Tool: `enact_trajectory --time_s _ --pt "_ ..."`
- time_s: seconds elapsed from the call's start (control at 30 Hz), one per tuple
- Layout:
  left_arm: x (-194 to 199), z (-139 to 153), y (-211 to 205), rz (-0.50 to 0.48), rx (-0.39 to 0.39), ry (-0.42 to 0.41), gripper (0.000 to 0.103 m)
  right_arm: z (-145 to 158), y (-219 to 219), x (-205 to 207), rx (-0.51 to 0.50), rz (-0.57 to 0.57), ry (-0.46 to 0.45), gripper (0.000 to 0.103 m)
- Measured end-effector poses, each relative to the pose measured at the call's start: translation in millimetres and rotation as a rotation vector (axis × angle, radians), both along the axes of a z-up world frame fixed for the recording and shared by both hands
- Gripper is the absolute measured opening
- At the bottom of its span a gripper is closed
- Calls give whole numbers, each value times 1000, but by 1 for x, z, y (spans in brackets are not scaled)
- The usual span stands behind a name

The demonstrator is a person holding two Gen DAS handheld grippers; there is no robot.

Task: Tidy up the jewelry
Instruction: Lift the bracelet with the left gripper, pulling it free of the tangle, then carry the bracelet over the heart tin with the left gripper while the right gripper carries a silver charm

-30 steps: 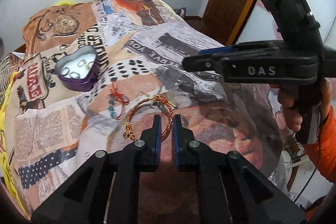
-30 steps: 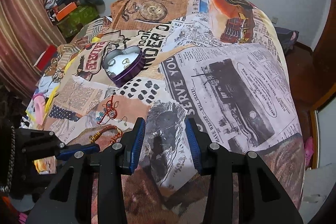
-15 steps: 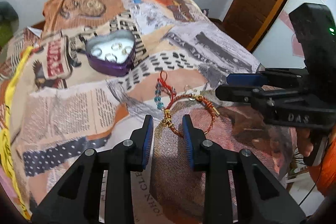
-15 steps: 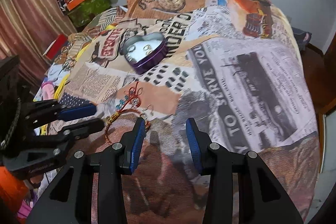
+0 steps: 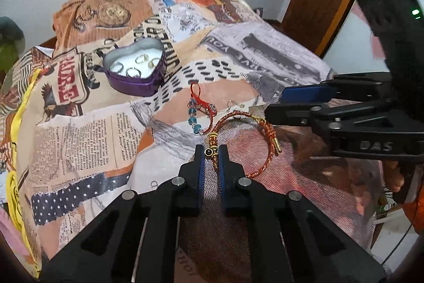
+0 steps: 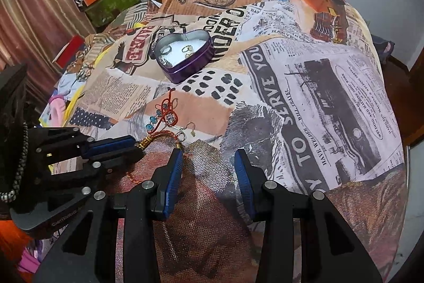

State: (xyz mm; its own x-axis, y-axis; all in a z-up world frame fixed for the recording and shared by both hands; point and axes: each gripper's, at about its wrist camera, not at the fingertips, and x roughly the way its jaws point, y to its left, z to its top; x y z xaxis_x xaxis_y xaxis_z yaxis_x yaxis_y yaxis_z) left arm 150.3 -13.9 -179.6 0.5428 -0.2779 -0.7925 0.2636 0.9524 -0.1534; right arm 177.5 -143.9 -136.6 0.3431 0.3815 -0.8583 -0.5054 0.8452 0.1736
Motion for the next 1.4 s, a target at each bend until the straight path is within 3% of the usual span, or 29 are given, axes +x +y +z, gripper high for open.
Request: enact_trajectory --time_s 0.2,0.4,0.77,1.13,1.4 --pt "-10 24 22 48 4 -80 8 0 11 -4 -42 36 -29 37" --pt "-7 24 49 114 1 -89 8 -7 29 -5 -50 95 -19 35" --pt "-1 10 63 143 -21 -78 8 -17 48 1 -102 110 -51 11" --pt "-4 16 64 142 -32 -98 8 -12 40 -6 -115 89 -77 9" --pt "-1 28 70 162 -30 -126 8 8 24 -2 -75 32 -114 9"
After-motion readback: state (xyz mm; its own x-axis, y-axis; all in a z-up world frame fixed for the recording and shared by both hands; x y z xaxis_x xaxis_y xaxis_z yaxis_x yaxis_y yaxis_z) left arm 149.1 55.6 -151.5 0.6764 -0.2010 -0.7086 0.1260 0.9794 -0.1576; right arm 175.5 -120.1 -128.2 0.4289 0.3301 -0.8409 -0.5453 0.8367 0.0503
